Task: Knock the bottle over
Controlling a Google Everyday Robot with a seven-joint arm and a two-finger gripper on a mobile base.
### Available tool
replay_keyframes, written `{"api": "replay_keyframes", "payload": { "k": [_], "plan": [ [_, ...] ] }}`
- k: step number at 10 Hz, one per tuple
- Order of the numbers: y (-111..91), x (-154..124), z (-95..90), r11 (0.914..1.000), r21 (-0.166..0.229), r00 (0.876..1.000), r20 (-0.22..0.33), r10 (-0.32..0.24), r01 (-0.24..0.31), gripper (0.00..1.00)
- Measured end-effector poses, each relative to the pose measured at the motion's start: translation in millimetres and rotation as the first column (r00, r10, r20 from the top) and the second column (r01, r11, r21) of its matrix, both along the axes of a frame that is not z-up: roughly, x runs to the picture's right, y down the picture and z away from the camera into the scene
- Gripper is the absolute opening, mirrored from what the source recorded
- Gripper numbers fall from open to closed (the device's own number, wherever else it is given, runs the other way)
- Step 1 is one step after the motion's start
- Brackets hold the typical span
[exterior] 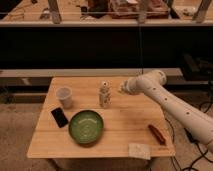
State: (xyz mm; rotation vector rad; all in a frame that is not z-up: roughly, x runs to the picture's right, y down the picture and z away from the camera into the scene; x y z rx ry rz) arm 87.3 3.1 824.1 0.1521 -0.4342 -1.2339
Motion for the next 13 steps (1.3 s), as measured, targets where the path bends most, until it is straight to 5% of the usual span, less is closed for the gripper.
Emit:
{"api": "replay_keyframes", "payload": {
  "k": [3,7,13],
  "plan": [
    [-8,-10,7.2,0.9999,0.011,1.0,0.0,0.012,-0.012,0.08],
    [-54,-2,41.6,0.9983,0.057,1.0,-0.021,0.014,-0.013,0.08],
    [-89,-9,67.3,0.9994,0.035,1.0,0.008,0.006,-0.006,0.08]
  ]
}}
